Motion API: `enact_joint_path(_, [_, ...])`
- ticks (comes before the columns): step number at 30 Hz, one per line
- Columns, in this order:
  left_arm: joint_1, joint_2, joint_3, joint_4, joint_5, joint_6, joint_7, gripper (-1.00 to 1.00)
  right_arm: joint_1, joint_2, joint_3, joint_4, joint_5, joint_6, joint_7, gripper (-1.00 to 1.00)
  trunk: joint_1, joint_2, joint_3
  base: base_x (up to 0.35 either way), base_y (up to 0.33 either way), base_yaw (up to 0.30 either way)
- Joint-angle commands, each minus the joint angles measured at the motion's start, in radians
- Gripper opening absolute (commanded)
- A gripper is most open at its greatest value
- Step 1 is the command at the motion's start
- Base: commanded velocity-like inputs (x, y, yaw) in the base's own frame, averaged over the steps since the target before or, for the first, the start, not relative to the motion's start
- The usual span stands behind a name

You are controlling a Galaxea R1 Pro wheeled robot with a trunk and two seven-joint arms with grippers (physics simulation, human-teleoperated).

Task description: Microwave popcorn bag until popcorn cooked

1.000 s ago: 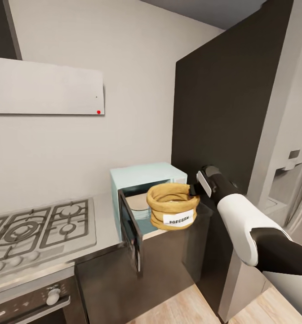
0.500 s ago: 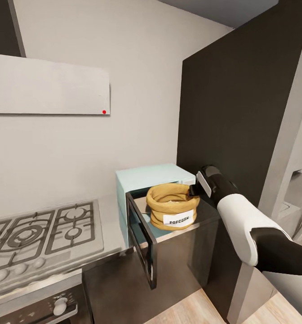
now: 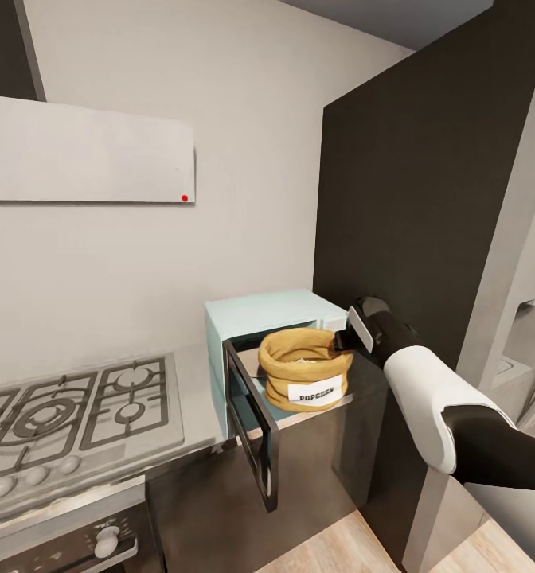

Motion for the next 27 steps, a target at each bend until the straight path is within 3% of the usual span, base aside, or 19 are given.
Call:
enact_joint_path(1, [0.000, -0.001, 0.004, -0.002, 0.003, -0.002, 0.002, 1.00, -0.001, 0.000, 0.001, -0.001, 0.003, 0.004, 0.001, -1.00, 0.000, -0.001, -0.002, 0.000, 0.000, 0.000])
enact_joint_path(21, [-0.001, 0.000, 0.004, -0.001, 0.003, -0.001, -0.001, 1.00, -0.001, 0.007, 0.002, -0.001, 0.003, 0.004, 0.005, -1.00, 0.000, -0.001, -0.002, 0.000, 0.000, 0.000])
enact_joint_path(27, [-0.001, 0.000, 0.003, 0.000, 0.002, -0.001, -0.004, 1.00, -0.001, 0.007, 0.002, 0.000, 0.001, 0.004, 0.005, -1.00, 0.000, -0.001, -0.002, 0.158, 0.000, 0.000])
